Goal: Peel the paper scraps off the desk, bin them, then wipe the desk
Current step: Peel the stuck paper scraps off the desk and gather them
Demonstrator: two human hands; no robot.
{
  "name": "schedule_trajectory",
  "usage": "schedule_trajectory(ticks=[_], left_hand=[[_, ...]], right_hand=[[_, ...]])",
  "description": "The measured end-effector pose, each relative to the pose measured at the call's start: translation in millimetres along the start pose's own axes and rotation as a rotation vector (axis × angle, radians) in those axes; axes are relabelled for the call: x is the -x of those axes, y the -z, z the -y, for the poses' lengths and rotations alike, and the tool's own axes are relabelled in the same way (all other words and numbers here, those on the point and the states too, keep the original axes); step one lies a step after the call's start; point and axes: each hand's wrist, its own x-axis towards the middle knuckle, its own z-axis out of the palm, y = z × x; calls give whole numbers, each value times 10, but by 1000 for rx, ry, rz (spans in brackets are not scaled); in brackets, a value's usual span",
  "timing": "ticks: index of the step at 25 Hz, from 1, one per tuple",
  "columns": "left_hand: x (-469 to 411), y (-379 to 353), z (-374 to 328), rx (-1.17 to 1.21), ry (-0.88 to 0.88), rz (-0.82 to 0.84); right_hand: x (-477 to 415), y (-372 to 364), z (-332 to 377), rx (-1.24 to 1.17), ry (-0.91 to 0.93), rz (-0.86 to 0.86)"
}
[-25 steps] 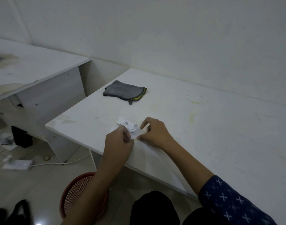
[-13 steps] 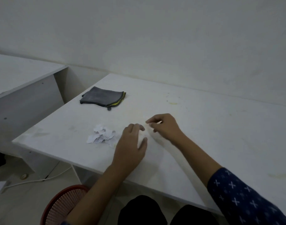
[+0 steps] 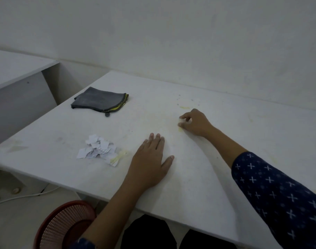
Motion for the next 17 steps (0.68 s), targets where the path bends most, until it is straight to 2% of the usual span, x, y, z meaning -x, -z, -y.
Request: schedule_trajectory(ticks=[12, 17], left_hand=[[-42, -12, 9, 38, 2, 6], [-46, -21, 14, 48, 7, 2]], right_hand=[[-6, 69, 95, -164, -23, -27], [318, 360, 391, -606, -20, 148]])
